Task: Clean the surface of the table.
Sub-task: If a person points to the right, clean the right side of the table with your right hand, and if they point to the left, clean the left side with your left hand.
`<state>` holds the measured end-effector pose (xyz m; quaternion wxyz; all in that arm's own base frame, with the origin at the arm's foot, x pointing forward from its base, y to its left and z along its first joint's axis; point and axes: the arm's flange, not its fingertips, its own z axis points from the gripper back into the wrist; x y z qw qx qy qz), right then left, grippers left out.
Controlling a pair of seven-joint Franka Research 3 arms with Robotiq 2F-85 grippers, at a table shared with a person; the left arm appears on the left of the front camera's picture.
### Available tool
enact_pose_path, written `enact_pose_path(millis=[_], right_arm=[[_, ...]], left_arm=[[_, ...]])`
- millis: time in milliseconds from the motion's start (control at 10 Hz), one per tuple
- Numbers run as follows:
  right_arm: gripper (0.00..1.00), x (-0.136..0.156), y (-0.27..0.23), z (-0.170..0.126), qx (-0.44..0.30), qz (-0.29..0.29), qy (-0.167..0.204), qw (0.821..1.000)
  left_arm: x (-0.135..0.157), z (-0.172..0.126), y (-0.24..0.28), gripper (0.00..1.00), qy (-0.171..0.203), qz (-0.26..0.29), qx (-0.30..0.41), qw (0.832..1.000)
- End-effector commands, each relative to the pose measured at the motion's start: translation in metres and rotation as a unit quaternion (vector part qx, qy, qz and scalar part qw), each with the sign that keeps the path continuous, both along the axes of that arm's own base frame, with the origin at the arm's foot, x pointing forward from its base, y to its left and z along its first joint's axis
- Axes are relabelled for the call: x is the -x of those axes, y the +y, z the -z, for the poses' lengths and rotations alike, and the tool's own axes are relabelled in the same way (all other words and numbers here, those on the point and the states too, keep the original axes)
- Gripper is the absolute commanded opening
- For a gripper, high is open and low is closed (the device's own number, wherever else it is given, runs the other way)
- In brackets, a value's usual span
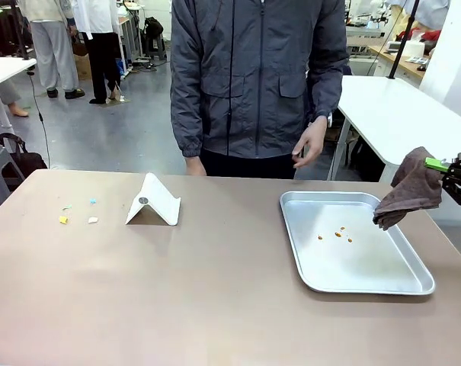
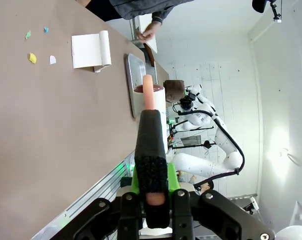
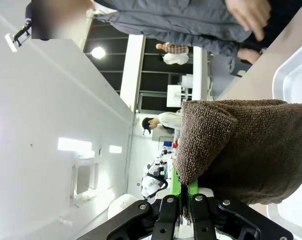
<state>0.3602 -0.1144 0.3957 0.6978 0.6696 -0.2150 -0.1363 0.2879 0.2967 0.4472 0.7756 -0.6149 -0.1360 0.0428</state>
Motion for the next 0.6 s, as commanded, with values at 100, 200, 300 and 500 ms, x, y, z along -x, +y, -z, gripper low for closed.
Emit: enact_pose_path(millis=[100,200,300,500], right_arm=[[0.0,-0.0003,0.0023,-0.0047,0.001,-0.001,0.003,1.0],[0.0,-0.0003,0.0023,-0.0047,0.001,-0.001,0.003,1.0],[0.0,-0.0003,0.0023,-0.0047,0.001,-0.001,0.003,1.0],[0.0,-0.0003,0.0023,-0.0047,0.001,-0.001,0.003,1.0]], left_arm=[[0.0031,-0.0019,-0.005,0.0,-0.003,-0.002,-0.002,1.0],[0.0031,-0.0019,-0.005,0.0,-0.003,-0.002,-0.002,1.0],[0.0031,-0.0019,-0.005,0.0,-0.003,-0.002,-0.002,1.0],[0.0031,-0.0019,-0.005,0.0,-0.003,-0.002,-0.002,1.0]])
